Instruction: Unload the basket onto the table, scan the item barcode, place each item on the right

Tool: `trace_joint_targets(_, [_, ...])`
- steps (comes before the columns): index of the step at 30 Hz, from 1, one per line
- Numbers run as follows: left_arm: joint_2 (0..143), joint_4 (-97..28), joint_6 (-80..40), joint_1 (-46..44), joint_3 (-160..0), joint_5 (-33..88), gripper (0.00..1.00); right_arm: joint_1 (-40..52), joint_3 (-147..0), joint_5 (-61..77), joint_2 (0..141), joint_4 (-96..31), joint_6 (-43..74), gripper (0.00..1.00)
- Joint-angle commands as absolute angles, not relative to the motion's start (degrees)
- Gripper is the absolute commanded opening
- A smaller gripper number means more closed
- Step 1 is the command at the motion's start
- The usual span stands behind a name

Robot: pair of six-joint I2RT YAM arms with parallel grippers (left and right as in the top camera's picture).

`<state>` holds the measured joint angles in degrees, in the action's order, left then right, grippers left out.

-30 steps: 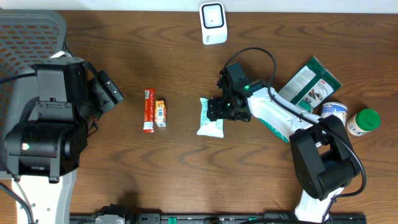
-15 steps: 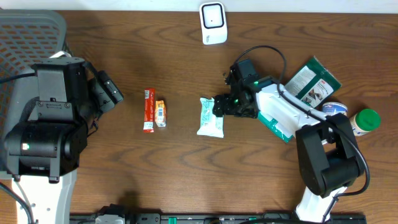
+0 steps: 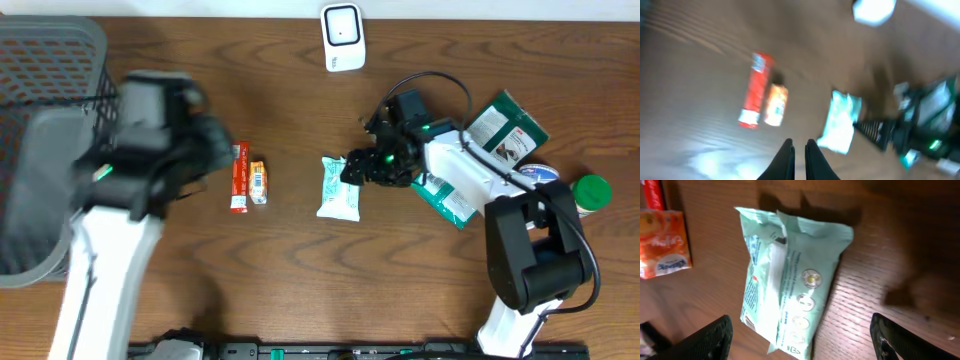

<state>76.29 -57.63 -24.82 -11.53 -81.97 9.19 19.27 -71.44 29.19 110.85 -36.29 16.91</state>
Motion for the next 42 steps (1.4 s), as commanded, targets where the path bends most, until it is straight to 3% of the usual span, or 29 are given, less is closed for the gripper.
trace_joint_targets(1, [86.00, -54.72, -20.12, -16.32, -80.03, 14.44, 0.07, 16.73, -71.18, 35.05, 110.91, -37.17, 13.50, 0.84])
trace_joint_targets(14, [113.75, -43.40, -17.61, -21.91, -80.03, 24.03, 0.07, 16.93, -66.50, 38.26, 110.91, -30.17, 14.20, 0.82])
trace_joint_targets(29, [122.32, -42.46, -17.63, -25.47, -80.03, 26.15, 0.07, 21.08, -54.63, 41.04, 110.91, -9.21, 25.30, 0.73])
trace_joint_targets(37, [122.32, -42.48, -17.61, -25.43, -79.96, 26.02, 0.07, 21.17, -54.63, 43.33, 110.91, -8.14, 25.71, 0.39])
trace_joint_targets(42, [122.32, -42.26, -17.61, -25.43, -79.94, 24.58, 0.07, 20.71, -54.63, 43.64, 110.91, -8.12, 25.67, 0.25])
